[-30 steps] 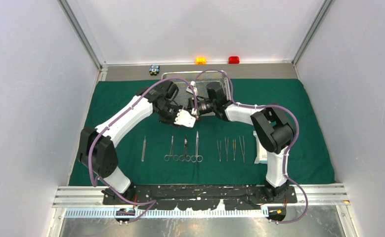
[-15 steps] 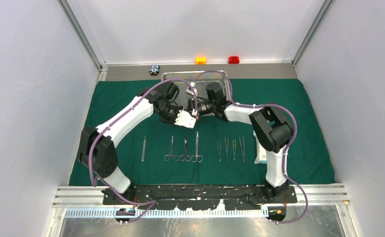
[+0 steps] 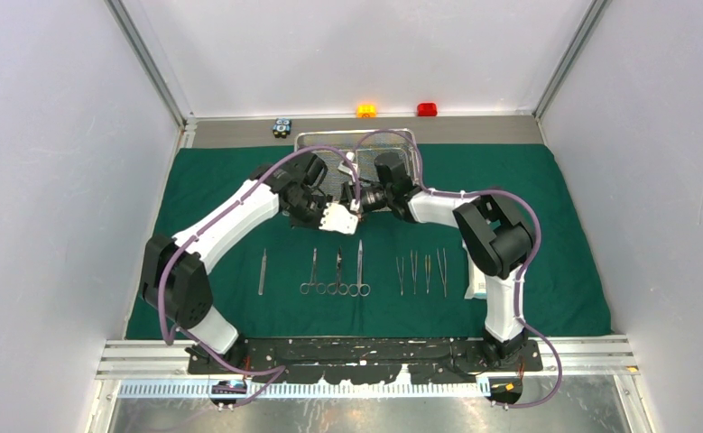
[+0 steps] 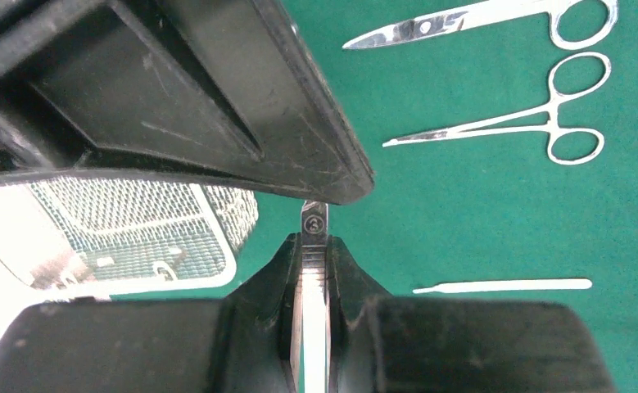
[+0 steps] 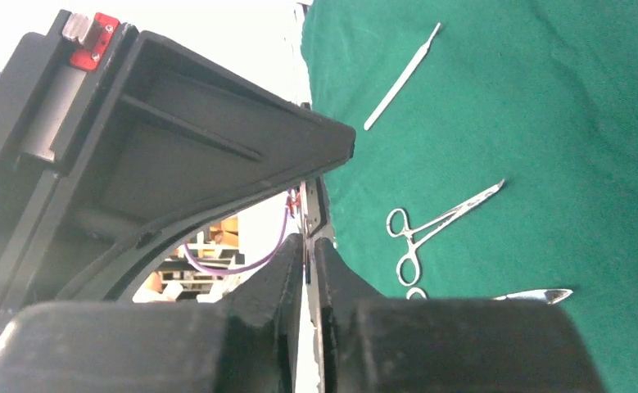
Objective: Open and lay out the surgical kit
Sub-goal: Place the medical item in the surgical kit.
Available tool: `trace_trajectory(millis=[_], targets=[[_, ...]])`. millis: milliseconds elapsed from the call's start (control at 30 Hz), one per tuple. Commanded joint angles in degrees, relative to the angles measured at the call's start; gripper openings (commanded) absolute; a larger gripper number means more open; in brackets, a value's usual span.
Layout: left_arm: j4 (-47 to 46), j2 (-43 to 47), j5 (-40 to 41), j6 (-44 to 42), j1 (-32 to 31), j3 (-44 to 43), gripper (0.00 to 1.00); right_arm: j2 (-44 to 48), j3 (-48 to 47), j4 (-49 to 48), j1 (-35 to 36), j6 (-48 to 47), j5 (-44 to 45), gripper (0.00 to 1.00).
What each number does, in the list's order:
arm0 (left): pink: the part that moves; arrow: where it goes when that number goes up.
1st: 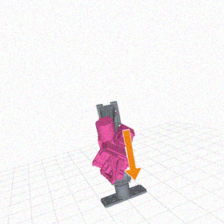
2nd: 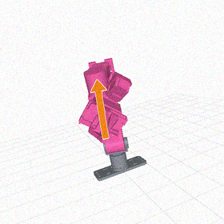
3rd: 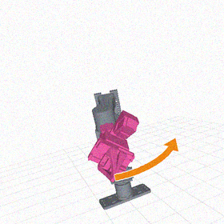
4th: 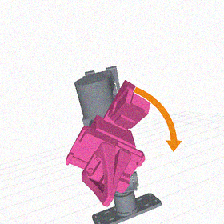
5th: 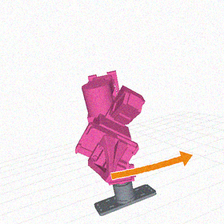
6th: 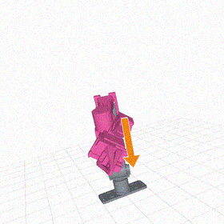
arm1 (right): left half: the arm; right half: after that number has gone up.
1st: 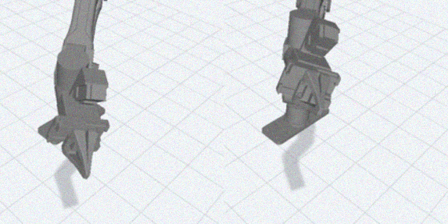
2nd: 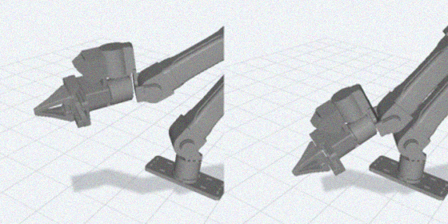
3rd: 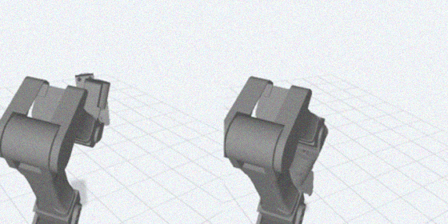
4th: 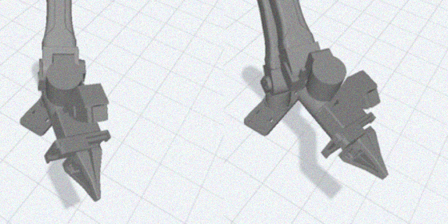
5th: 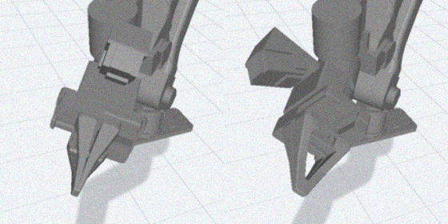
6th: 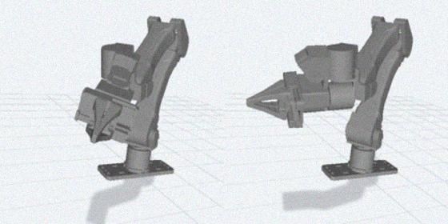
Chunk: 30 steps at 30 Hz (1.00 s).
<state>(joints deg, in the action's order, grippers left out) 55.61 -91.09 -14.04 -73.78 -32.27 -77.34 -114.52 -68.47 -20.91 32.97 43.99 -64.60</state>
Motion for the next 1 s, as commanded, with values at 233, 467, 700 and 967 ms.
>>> trace_trajectory(millis=[233, 467, 700, 967], targets=[[-9.9, 8.7, 12.2, 47.8, -0.2, 9.0, 0.00, 8.1, 1.7, 11.1, -6.0, -11.7, 3.6, 0.39], [-16.8, 14.7, 17.6, 70.4, 0.4, 21.9, 0.00, 14.4, 3.9, 26.4, -11.1, -23.3, 8.3, 0.39], [-21.0, 17.2, 8.1, 88.2, 9.9, 29.4, 0.00, 22.6, 6.7, 34.5, -15.0, -33.8, 14.9, 0.38], [-21.5, 16.4, 9.3, 92.9, 14.9, 33.6, 0.00, 27.3, 5.3, 38.1, -16.2, -38.8, 19.2, 0.38]])
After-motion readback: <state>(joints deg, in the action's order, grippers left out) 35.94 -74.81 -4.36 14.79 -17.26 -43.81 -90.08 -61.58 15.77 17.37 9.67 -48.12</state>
